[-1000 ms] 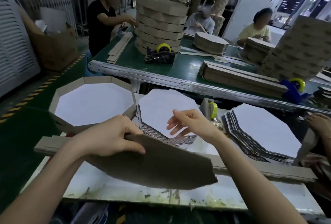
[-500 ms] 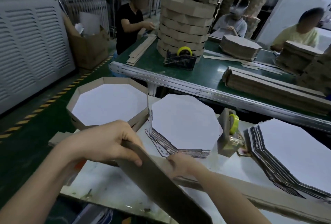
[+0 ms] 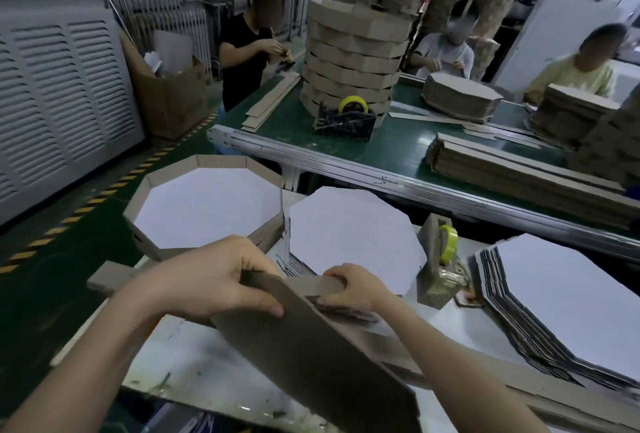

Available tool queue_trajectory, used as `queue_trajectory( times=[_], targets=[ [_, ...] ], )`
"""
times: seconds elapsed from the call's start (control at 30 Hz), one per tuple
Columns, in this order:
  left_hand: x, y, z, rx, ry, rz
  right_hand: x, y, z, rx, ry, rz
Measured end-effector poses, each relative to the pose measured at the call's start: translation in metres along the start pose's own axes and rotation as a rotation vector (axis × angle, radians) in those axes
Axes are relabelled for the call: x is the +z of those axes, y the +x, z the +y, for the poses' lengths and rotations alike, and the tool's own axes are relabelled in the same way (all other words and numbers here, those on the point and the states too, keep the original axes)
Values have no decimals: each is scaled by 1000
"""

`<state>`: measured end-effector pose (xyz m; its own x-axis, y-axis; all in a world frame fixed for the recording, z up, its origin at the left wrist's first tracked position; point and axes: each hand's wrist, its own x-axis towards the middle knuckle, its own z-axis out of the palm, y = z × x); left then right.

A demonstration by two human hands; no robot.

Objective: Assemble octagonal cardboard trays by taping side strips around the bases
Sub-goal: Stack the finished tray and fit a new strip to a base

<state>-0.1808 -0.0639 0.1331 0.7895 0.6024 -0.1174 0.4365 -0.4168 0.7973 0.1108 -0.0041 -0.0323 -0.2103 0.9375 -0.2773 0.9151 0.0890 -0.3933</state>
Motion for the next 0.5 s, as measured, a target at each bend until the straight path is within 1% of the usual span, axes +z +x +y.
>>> queue_trajectory(
  times=[0.1,0.23,0.3,0.5],
  targets=[
    [4,9,5,9,17,-8,-22,-6,1,-45,25,98],
    [8,24,10,26,86,8,-43,-18,14,-91,140,226],
    [10,31,10,16,127,29,-48,-25,25,-67,171,225],
    [12,42,7,8,186,56,-34,-52,71,29,174,128]
  ],
)
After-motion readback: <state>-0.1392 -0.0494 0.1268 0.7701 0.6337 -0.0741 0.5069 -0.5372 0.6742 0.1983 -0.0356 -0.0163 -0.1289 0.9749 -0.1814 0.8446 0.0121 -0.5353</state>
